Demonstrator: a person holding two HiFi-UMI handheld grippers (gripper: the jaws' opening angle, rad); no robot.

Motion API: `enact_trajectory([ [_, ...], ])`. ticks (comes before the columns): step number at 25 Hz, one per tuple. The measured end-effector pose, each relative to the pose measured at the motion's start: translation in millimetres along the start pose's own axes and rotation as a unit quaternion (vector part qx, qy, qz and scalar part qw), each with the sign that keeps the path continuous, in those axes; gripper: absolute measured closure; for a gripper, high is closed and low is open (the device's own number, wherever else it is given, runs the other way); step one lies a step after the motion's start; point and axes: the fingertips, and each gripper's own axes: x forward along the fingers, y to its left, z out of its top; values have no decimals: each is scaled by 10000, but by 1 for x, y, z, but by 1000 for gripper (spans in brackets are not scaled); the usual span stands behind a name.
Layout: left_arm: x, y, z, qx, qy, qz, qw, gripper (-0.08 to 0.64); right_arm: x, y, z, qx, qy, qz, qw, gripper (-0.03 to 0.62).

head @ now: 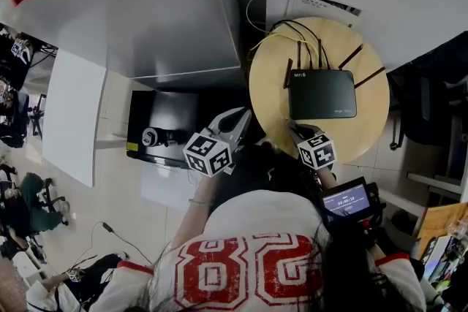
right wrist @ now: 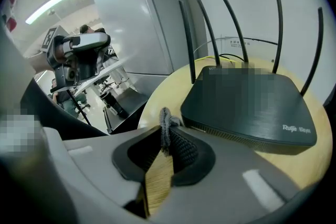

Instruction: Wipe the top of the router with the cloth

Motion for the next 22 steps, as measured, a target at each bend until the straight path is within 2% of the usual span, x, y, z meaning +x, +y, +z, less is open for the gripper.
enact_trajectory([
  [3, -2, 1, 0, -4, -33, 12, 10000, 560, -6, 5, 11, -141, -90, 30, 9999, 549],
  [7, 1, 1, 3, 1, -83, -6, 10000, 560, -9, -2, 45, -425, -274, 59, 9987, 549],
  [12, 1, 3, 3, -50, -154, 34, 9999, 560, 1, -22, 76, -827, -161, 10, 9964, 549],
  [22, -36, 20, 8, -143, -474, 664, 9966, 560, 20, -38, 116, -1332, -19, -13, 9911, 549],
])
